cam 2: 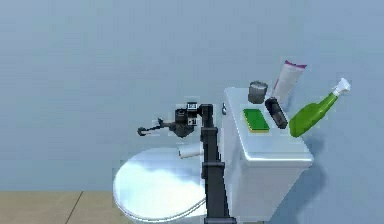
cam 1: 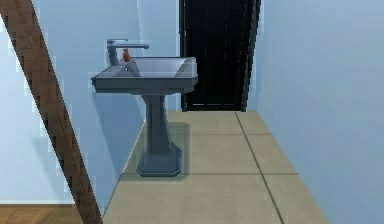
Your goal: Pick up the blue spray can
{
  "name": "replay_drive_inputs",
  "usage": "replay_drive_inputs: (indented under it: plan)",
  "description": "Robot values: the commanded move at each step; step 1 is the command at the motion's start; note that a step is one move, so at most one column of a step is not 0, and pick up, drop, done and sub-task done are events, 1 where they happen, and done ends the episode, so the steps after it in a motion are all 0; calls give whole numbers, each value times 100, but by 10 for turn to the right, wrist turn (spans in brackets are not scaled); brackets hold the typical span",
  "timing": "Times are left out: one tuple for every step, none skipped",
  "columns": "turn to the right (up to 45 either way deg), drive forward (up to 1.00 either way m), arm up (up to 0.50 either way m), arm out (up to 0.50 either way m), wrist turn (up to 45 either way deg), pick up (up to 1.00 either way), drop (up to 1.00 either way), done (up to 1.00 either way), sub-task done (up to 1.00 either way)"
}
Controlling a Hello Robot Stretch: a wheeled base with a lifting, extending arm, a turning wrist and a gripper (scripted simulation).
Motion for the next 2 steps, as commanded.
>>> replay_drive_inputs:
  plan:
    - [0, 0, 0, 0, 450, 0, 0, 0, 0]
    - [0, 0, 0, 0, 360, 0, 0, 0, 0]
